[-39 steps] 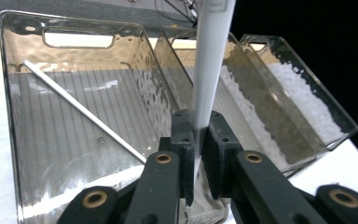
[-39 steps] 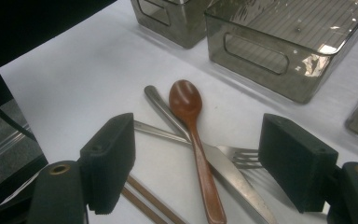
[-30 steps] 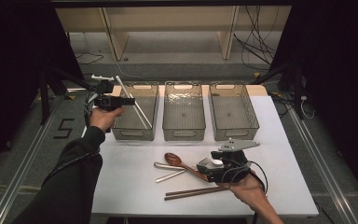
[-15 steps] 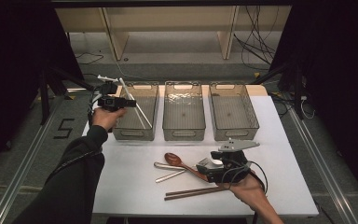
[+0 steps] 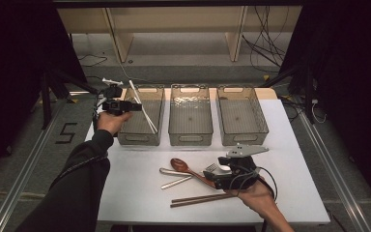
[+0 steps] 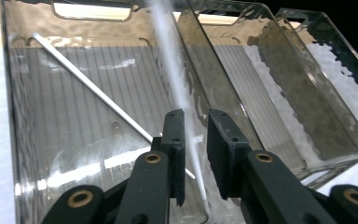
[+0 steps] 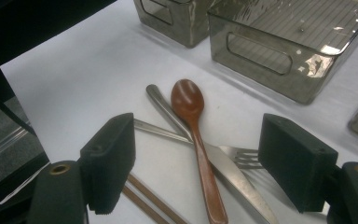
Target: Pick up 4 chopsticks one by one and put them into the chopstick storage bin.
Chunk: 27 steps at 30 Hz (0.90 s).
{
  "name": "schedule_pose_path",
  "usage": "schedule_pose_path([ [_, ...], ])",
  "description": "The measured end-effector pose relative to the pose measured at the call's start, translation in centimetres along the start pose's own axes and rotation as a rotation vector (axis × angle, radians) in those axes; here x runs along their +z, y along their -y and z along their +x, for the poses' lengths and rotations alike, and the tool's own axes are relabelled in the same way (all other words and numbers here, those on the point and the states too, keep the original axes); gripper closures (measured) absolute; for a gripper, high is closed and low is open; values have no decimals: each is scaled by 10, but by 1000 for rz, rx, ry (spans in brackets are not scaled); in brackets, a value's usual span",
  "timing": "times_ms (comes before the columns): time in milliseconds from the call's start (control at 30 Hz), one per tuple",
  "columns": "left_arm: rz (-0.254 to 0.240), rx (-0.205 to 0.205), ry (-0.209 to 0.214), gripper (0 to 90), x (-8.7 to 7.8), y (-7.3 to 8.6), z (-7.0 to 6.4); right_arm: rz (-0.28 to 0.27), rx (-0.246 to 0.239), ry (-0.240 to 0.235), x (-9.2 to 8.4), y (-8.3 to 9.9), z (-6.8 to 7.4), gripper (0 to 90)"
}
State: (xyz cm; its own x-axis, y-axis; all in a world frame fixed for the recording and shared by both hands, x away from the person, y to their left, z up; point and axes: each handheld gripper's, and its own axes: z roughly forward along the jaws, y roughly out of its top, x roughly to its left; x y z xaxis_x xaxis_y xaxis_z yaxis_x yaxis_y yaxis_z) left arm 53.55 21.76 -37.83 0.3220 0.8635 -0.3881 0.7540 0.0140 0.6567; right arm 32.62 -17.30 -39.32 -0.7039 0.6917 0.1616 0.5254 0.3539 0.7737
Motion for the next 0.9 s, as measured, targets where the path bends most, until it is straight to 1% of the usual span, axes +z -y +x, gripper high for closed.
schedule_pose_path([
  [67, 0, -5, -5, 743, -1, 0, 1, 0, 0, 0, 0, 0, 0, 283],
  [100, -5, -8, -9, 704, -2, 0, 1, 0, 1, 0, 0, 0, 0, 283],
  [133, -10, -18, -14, 643, -2, 0, 2, 0, 1, -1, 0, 0, 0, 283],
  [167, -12, -24, -14, 612, -3, -1, 2, 0, 1, -1, 0, 0, 0, 283],
  [267, -13, -17, -11, 558, -6, 0, 1, -2, 1, 0, 0, 0, 0, 283],
  [367, -22, -13, 4, 483, -11, 0, -2, -3, 1, 1, 0, 0, 0, 283],
  [433, -39, -16, 22, 432, -16, 1, -5, -2, 1, 2, 0, 0, 0, 283],
  [467, -45, -10, 32, 408, -18, 2, -6, -2, 0, 2, 0, 0, 0, 283],
  [567, -60, 28, 55, 355, -28, 5, -13, -3, 2, 4, -1, 0, -1, 283],
  [633, -71, 41, 85, 330, -35, 9, -17, -3, 7, 6, -1, 0, -2, 283],
  [700, -92, 52, 114, 303, -42, 14, -22, -2, 6, 8, -2, 0, -3, 283],
  [800, -117, 73, 149, 264, -51, 23, -28, -2, 8, 10, -2, 0, -4, 283],
  [900, -120, 98, 171, 243, -58, 31, -34, 8, 2, 14, -2, 0, -5, 282],
])
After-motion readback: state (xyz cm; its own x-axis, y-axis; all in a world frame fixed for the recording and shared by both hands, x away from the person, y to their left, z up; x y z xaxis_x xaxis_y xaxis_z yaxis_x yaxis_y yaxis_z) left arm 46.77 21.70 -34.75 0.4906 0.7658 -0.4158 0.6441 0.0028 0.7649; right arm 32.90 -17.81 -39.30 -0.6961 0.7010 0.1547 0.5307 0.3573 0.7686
